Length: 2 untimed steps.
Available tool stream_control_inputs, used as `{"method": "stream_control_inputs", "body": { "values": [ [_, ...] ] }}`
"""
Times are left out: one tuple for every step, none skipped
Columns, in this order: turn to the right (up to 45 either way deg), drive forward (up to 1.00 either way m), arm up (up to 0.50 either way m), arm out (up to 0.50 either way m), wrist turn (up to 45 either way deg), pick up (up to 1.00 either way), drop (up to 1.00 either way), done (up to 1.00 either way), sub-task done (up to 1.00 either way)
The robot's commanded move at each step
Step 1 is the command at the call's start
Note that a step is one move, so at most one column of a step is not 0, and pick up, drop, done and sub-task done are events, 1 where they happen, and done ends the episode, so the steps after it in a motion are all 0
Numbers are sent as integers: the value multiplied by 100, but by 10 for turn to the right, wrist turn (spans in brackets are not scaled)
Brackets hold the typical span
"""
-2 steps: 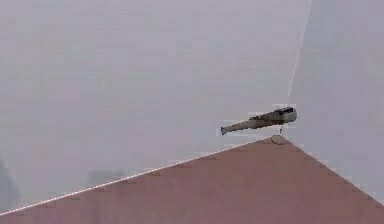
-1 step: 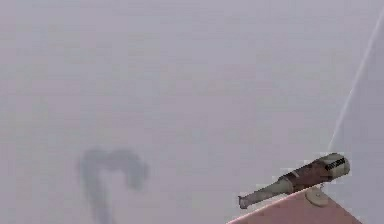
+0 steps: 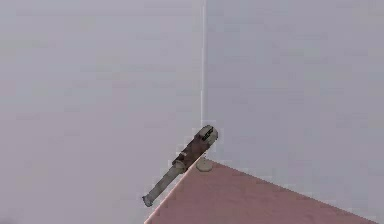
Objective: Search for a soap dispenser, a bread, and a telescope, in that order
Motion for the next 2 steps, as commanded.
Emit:
{"method": "stream_control_inputs", "body": {
  "values": [
    [0,5,0,0,0,0,0,0,0],
    [0,0,0,0,0,0,0,100,0]
  ]
}}
